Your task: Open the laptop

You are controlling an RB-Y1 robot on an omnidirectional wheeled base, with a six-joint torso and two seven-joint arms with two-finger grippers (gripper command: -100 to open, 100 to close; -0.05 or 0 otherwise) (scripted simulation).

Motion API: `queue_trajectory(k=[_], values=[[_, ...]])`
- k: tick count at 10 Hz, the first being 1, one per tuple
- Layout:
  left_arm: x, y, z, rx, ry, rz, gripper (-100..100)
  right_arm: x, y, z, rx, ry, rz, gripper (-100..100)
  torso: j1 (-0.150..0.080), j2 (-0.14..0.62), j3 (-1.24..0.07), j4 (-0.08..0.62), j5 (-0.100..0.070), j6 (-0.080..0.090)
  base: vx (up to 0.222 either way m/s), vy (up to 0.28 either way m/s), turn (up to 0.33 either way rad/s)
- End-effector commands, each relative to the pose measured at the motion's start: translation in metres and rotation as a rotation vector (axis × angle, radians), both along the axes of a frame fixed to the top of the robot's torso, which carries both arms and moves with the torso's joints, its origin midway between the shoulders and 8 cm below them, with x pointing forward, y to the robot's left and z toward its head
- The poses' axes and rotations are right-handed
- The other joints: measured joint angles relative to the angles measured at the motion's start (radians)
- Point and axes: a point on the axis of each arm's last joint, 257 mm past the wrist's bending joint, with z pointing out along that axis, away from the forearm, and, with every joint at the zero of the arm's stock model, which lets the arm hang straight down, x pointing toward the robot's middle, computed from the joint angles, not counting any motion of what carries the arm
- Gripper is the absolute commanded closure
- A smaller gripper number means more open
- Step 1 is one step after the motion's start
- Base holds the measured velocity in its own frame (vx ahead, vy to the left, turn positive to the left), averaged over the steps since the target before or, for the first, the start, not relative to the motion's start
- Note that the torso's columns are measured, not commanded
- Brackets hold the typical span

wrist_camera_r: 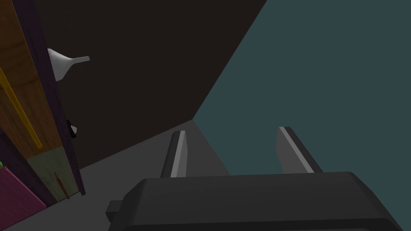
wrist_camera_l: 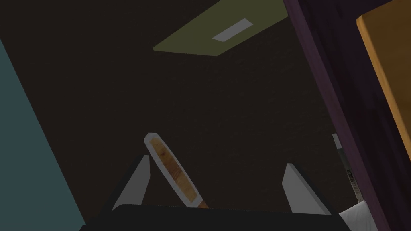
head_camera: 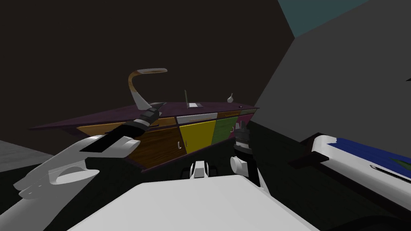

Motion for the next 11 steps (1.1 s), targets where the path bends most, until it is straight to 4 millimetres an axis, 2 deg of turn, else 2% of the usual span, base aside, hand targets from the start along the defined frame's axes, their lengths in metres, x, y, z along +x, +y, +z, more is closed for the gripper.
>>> queue_trajectory(k=[1, 2, 4, 5, 6, 7, 9, 10, 11], values=[[0.006, 0.009, 0.007, 0.024, 0.029, 0.031, -100, 0.0, 0.0, 0.0, 0.0, 0.0, 0.0, 0, -0.001, -0.001, 0.0, 0.0, 0.0, 0.0, 0.016, -0.036, -0.034], [0.01, 0.013, 0.022, 0.048, 0.023, 0.039, -100, 0.0, 0.0, 0.0, 0.0, 0.0, 0.0, 0, -0.001, 0.0, 0.0, 0.0, 0.0, 0.0, 0.016, -0.046, -0.045], [0.012, 0.02, 0.014, 0.043, 0.057, 0.064, -100, 0.0, 0.0, 0.0, 0.0, 0.0, 0.0, 0, -0.001, 0.0, 0.0, 0.0, 0.0, 0.0, 0.018, -0.035, -0.02], [0.015, 0.025, 0.028, 0.062, 0.055, 0.078, -100, 0.0, 0.0, 0.0, 0.0, 0.0, 0.0, 0, 0.0, 0.0, 0.0, 0.0, 0.0, 0.0, 0.02, -0.046, -0.059], [0.017, 0.03, 0.023, 0.058, 0.079, 0.096, -100, 0.0, 0.0, 0.0, 0.0, 0.0, 0.0, 0, -0.001, 0.0, 0.0, 0.0, 0.0, 0.0, 0.023, -0.04, -0.036], [0.019, 0.034, 0.038, 0.074, 0.072, 0.108, -100, 0.0, 0.0, 0.0, 0.0, 0.0, 0.0, 0, -0.001, 0.0, 0.0, 0.0, 0.0, 0.0, 0.034, -0.045, -0.076], [0.02, 0.04, 0.031, 0.069, 0.101, 0.13, -100, 0.0, 0.0, 0.0, 0.0, 0.0, 0.0, 0, 0.0, -0.001, 0.0, 0.0, 0.0, 0.0, 0.023, -0.025, -0.015], [0.023, 0.046, 0.045, 0.08, 0.101, 0.148, -100, 0.0, 0.0, 0.0, 0.0, 0.0, 0.0, 0, 0.001, 0.001, 0.0, 0.0, 0.0, 0.0, 0.025, -0.036, -0.06], [0.023, 0.05, 0.04, 0.076, 0.121, 0.164, -100, 0.0, 0.0, 0.0, 0.0, 0.0, 0.0, 0, -0.001, 0.0, 0.0, 0.0, 0.0, 0.0, 0.028, -0.035, -0.051]])
